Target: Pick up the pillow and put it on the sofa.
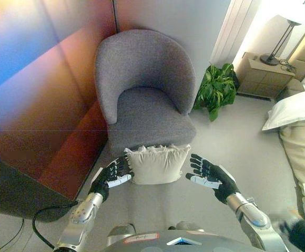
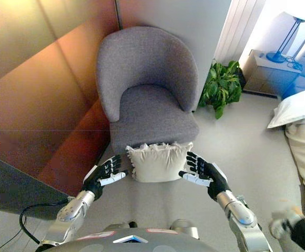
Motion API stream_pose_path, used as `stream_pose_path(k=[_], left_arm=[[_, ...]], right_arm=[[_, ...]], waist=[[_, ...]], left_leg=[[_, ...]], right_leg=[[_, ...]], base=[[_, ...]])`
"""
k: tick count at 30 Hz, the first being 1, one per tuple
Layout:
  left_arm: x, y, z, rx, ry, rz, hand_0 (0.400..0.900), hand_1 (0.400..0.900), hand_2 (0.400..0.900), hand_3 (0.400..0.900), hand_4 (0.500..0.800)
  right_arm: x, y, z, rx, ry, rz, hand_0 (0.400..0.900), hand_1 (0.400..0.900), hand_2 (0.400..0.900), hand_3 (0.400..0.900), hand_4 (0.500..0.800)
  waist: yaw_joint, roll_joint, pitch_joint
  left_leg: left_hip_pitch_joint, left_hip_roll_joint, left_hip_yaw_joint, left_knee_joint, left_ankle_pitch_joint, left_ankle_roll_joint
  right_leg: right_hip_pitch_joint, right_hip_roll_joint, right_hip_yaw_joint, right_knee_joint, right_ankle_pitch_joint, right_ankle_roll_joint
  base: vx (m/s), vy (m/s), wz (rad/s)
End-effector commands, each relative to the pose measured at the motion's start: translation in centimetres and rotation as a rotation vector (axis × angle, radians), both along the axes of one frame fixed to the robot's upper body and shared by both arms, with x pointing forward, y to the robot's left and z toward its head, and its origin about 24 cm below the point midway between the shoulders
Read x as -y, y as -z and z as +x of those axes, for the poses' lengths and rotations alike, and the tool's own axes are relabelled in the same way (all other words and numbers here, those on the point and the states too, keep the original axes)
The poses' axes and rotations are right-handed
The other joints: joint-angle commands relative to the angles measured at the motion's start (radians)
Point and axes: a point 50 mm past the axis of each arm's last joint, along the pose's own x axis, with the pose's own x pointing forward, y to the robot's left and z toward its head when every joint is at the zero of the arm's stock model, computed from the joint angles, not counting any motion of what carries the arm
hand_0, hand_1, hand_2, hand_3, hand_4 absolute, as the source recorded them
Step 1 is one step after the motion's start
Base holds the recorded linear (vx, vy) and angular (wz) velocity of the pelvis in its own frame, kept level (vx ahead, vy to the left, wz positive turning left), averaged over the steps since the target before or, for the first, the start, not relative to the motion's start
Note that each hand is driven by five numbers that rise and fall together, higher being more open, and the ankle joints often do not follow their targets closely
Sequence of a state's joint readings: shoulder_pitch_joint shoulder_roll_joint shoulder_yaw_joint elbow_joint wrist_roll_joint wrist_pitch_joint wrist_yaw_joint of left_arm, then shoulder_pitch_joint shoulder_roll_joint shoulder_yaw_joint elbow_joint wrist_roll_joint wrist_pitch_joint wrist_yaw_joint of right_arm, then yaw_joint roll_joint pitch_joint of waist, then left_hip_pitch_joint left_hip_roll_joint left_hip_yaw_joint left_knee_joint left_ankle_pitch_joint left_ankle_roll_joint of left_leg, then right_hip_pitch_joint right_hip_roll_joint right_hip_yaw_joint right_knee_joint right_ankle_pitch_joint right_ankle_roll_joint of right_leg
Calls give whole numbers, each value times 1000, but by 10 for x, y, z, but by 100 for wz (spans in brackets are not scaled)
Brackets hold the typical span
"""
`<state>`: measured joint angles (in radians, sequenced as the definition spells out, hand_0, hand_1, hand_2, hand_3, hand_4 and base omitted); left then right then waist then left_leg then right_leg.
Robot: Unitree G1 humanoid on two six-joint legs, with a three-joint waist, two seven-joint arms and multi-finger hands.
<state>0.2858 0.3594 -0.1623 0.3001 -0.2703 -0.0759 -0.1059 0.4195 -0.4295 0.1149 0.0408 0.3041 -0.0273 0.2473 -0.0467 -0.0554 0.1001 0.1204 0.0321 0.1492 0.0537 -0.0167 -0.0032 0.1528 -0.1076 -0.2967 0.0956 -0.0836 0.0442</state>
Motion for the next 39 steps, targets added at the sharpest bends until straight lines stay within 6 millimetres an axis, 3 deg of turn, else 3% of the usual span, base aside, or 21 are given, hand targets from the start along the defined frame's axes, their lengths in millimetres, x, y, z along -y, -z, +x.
stream_pose_path(k=[1,26,35,39], left_arm=[[-1,-36,35,207,63,28,900,900,900,900,800],[-1,-35,32,197,72,16,900,900,900,900,800],[2,-36,35,198,87,8,900,900,900,900,800],[4,-37,39,208,88,-1,900,900,900,900,800]], right_arm=[[-6,-26,32,181,-46,31,900,900,900,900,800],[-2,-31,31,200,-40,25,900,900,900,900,800],[1,-37,34,227,-28,22,900,900,900,900,800],[2,-43,40,263,-16,25,900,900,900,900,800]], waist=[[5,-36,-40],[-5,-23,-21],[-11,-15,2],[-7,-18,27]], left_leg=[[-94,57,-23,90,-28,-47],[-107,60,-24,94,-24,-52],[-124,84,-32,111,-17,-68],[-172,111,-59,211,-35,-87]], right_leg=[[25,-29,28,-149,100,63],[14,-24,36,-149,97,58],[1,1,37,-136,82,41],[-5,31,49,-124,63,16]], base=[[0,0,0],[-1,-3,0],[-7,-66,2],[-14,-160,-1]])
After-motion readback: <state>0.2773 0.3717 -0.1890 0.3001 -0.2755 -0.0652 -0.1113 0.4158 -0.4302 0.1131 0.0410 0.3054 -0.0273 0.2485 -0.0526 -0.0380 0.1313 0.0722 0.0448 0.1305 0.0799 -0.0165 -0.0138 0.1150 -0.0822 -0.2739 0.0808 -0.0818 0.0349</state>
